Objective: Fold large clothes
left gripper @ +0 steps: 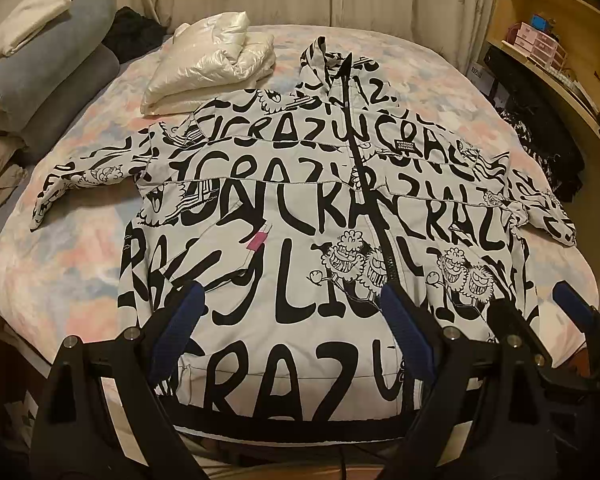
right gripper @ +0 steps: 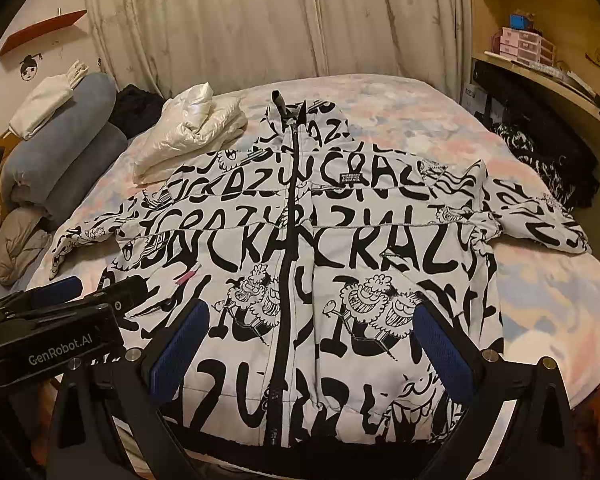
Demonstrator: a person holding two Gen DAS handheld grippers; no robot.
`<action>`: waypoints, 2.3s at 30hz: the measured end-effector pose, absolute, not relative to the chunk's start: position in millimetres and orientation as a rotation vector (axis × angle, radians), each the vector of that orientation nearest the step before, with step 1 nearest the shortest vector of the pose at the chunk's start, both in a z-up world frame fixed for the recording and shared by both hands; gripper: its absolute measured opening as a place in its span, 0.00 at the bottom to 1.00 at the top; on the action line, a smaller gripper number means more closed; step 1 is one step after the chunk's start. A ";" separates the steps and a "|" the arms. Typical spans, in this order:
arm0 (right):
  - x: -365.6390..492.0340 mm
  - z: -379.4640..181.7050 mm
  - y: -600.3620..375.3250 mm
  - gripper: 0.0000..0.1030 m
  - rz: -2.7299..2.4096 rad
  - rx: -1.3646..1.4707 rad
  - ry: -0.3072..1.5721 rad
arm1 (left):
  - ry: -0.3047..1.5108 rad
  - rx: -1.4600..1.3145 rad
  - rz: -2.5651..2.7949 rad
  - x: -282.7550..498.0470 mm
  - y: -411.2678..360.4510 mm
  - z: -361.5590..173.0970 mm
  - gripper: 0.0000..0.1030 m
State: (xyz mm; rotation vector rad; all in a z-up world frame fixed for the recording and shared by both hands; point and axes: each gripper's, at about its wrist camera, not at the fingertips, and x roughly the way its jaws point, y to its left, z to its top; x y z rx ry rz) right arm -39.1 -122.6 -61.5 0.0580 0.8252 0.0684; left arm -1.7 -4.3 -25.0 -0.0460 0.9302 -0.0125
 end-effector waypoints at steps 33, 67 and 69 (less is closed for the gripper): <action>-12.5 6.2 -209.6 1.00 -0.034 0.064 0.700 | 0.892 -0.047 -0.166 56.2 -68.4 15.9 0.69; 103.2 -48.1 -526.0 1.00 -0.362 0.174 0.810 | 1.018 -0.012 -0.438 216.0 -324.1 -45.4 0.63; 110.8 -78.3 -558.5 1.00 -0.372 0.268 0.848 | 1.022 0.010 -0.421 221.7 -332.4 -61.6 0.61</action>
